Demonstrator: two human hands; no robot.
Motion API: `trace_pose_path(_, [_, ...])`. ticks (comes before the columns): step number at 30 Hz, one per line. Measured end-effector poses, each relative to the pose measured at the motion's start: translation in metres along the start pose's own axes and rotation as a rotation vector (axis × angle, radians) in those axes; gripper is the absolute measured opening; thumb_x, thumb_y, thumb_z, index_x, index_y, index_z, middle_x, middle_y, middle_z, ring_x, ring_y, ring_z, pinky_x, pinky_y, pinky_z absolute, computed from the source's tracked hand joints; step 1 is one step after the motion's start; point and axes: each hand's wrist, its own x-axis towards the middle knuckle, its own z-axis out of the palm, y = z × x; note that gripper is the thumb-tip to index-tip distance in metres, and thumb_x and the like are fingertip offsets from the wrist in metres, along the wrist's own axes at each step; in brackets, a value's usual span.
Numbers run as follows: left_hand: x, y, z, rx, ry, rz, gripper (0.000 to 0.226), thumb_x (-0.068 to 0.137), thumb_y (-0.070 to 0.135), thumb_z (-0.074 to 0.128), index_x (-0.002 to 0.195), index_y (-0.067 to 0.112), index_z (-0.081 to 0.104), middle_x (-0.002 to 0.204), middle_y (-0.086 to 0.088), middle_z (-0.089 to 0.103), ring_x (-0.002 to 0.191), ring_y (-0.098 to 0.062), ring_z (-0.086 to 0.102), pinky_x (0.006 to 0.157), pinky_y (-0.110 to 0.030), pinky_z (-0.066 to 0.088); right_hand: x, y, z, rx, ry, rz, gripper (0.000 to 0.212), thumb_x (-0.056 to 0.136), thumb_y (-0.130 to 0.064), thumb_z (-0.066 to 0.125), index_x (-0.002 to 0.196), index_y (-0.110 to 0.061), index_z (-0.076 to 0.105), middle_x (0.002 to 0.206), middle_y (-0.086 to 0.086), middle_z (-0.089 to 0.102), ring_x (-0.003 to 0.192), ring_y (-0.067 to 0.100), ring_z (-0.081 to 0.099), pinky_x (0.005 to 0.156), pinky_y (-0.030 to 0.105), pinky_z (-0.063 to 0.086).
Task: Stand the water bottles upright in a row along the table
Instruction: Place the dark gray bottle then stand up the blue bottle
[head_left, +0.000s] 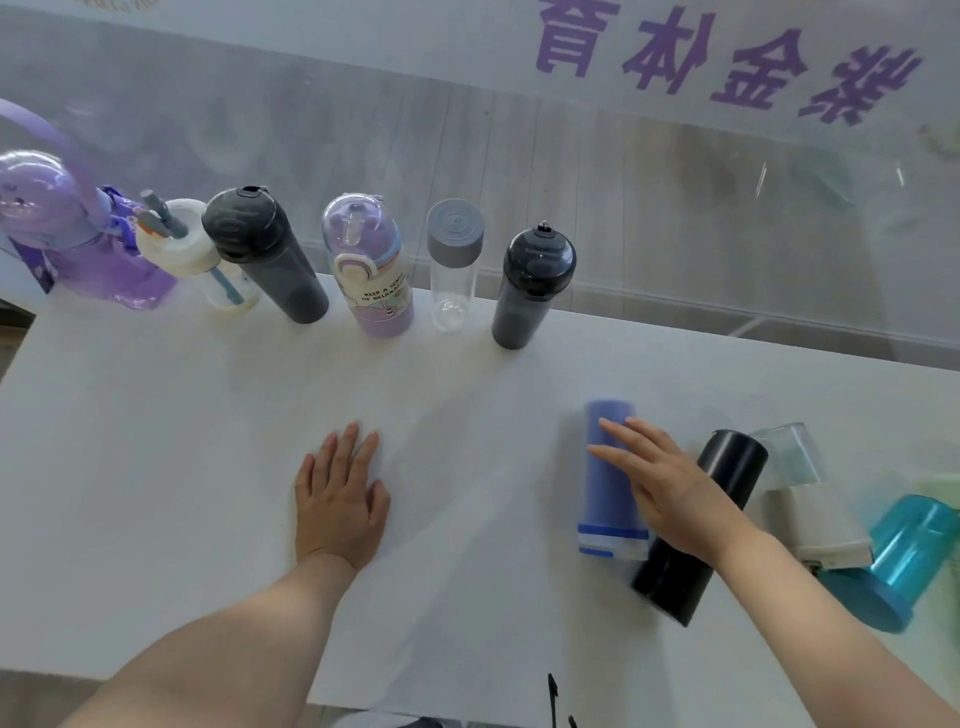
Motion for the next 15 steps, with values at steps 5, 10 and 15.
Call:
trace_pose_path(5, [0.0, 0.0, 0.0, 0.006, 0.0, 0.0, 0.062, 0.084, 0.036, 0.033, 0.144, 0.024, 0.04, 0.154, -0.003, 0.036, 0.141, -0.023, 0.028, 0.114, -0.044, 0.016, -0.003, 0.004, 0.001, -0.173, -0.139, -0.041, 0.092, 0.064, 0.013, 0.061, 0.143, -0.03, 0.043, 0.158, -0.001, 0.024, 0.144, 0.029, 0.027, 0.104, 0.037, 0.041])
trace_pose_path(10, [0.0, 0.0, 0.0, 0.009, -0.009, -0.005, 0.062, 0.084, 0.036, 0.033, 0.145, 0.025, 0.038, 0.155, -0.002, 0.034, 0.142, -0.022, 0.027, 0.115, -0.044, 0.015, 0.003, 0.004, 0.014, -0.384, -0.188, -0.123, 0.102, 0.058, -0.003, 0.075, 0.146, -0.031, 0.033, 0.156, 0.009, 0.032, 0.138, 0.035, 0.031, 0.101, 0.043, 0.044])
trace_pose_path(15, [0.0, 0.0, 0.0, 0.004, -0.003, 0.001, 0.062, 0.084, 0.036, 0.034, 0.144, 0.024, 0.039, 0.154, -0.002, 0.035, 0.142, -0.024, 0.029, 0.114, -0.045, 0.016, 0.012, -0.005, 0.021, -0.359, -0.157, -0.131, 0.102, 0.052, -0.023, 0.088, 0.143, -0.027, 0.04, 0.151, 0.014, 0.038, 0.133, 0.044, 0.038, 0.1, 0.054, 0.045])
